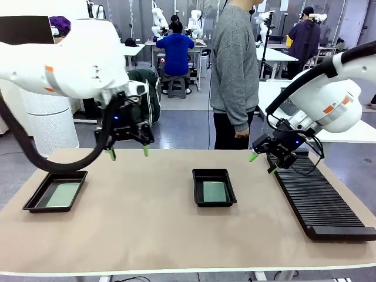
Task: Inspect and transfer BCBs to ESD trays.
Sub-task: Pick up the ESD tray and place it on the left side of the table.
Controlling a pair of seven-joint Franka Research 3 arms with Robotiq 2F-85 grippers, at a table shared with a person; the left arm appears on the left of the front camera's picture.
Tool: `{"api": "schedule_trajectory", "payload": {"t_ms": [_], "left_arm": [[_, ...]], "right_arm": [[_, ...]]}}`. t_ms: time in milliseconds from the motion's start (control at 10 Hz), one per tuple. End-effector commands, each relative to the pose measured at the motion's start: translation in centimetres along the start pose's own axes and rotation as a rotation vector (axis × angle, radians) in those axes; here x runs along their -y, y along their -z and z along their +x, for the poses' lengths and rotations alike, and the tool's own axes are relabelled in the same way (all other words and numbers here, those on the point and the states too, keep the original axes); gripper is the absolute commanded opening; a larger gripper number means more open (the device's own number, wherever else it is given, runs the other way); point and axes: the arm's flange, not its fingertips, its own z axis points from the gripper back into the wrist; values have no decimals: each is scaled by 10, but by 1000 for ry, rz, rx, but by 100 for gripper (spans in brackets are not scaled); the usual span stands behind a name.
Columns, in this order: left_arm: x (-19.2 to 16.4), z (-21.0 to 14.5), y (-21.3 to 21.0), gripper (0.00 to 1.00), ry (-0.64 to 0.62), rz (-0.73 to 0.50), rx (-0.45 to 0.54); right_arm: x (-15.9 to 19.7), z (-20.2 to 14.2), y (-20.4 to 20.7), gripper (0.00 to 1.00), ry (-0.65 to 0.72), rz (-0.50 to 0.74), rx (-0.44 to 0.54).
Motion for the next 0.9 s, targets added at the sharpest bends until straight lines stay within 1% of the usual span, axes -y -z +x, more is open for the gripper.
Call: {"api": "schedule_trajectory", "payload": {"t_ms": [0,200,500,800], "left_arm": [[29,11,11,100,-13,35,19],[65,11,24,100,-9,54,15],[107,17,40,100,12,84,10],[137,21,60,100,24,100,2]], "right_arm": [[13,-9,-2,100,-25,61,3],[21,-12,-3,100,-34,63,-2],[31,-14,-2,100,-42,89,10],[35,-13,-1,100,-42,115,10]]}}
